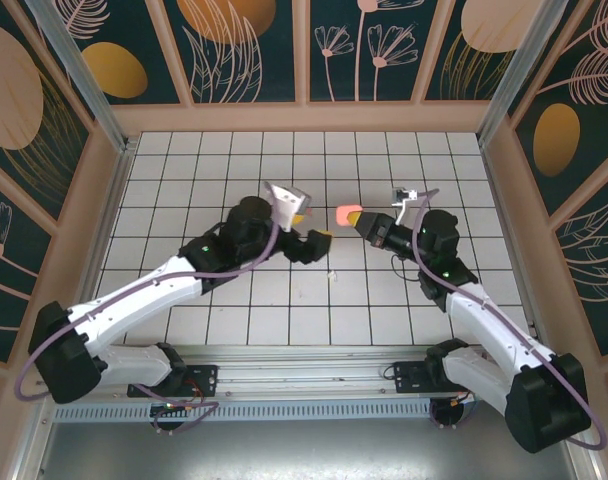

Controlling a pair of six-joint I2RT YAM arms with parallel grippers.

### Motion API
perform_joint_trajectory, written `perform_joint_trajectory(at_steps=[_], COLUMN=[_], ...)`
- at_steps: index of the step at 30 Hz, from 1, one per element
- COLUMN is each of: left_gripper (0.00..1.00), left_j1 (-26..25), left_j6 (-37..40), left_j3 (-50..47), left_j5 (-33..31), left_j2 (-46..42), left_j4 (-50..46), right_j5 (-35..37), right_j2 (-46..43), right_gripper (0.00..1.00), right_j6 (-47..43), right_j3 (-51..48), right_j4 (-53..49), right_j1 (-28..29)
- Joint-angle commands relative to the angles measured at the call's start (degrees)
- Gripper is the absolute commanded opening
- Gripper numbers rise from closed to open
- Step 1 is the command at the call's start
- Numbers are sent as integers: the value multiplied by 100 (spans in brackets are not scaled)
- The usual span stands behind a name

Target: Insert the wireless bluetooth earbuds into the charging case

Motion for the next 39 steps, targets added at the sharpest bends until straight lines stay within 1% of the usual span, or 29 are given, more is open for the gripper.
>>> perform_joint_trajectory(at_steps=[1,3,5,6,7,9,11,14,16,19,23,24,26,30,34,39], left_gripper=[87,85,84,83,81,77,75,73,70,63,49,46,48,62,63,64], left_j1=[545,743,835,882,912,951,958,976,991,1001,1002,1002,1008,1019,1024,1057], left_j6=[-782,-946,-1258,-1540,-1878,-2297,-2524,-2878,-3073,-3128,-3359,-3397,-3437,-3437,-3394,-3291], left_j3=[-425,-502,-698,-826,-903,-971,-1015,-1073,-1056,-952,-1040,-1069,-1150,-1283,-1320,-1357], left_j5=[1154,1912,2700,2988,3189,3329,3372,3455,3558,3583,3524,3478,3403,3194,3061,2750], left_j2=[-267,-185,-120,-62,22,187,333,513,635,728,760,753,732,678,647,664], left_j4=[1216,1648,2521,3037,3471,4011,4359,4866,5136,5072,5317,5325,5320,5145,5014,4530], right_j5=[149,-20,-218,-244,-238,-228,-274,-431,-554,-705,-774,-722,-662,-606,-602,-500], right_j2=[-122,-55,13,23,23,19,54,159,241,387,536,547,558,692,814,901], right_gripper=[7,8,8,9,9,9,9,9,9,9,9,9,9,9,9,8], right_j6=[269,323,356,378,417,535,618,605,584,559,531,526,532,609,585,516], right_j3=[-237,-272,-280,-299,-342,-406,-392,-247,-148,6,218,241,243,256,322,348], right_j4=[1243,1554,1813,1935,2102,2409,2546,2501,2471,2446,2464,2473,2565,2787,2799,2805], right_j1=[-9,-4,9,38,63,101,121,206,299,439,651,687,715,812,941,1016])
